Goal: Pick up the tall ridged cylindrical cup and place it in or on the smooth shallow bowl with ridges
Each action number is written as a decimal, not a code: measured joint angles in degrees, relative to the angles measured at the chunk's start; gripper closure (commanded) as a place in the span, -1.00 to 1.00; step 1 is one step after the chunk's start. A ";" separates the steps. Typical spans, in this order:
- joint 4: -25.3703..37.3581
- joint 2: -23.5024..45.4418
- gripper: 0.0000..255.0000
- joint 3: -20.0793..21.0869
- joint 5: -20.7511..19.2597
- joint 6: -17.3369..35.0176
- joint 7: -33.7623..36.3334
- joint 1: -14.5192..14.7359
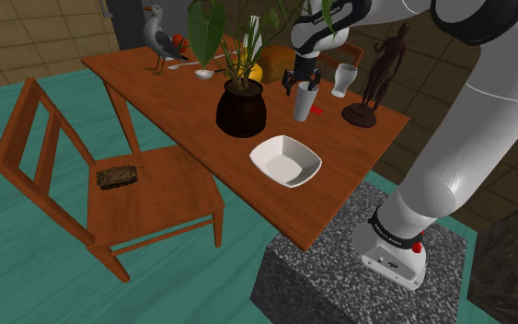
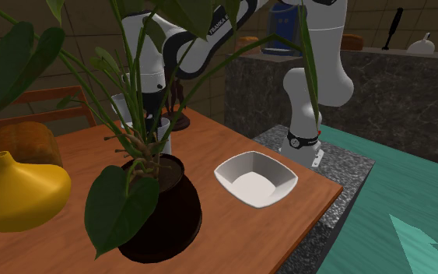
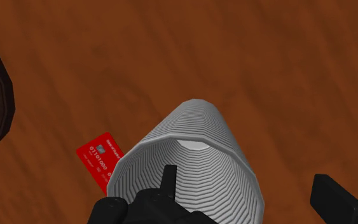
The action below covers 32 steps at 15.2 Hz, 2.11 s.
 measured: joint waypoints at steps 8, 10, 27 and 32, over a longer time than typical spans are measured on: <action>0.01 -0.01 1.00 0.01 0.00 0.01 0.00 0.01; 0.01 0.00 1.00 0.01 0.00 0.02 0.00 0.01; 5.92 -4.24 1.00 -0.03 -0.76 -10.03 -0.09 0.28; 8.74 -5.11 1.00 0.05 -0.86 -13.72 -0.13 0.41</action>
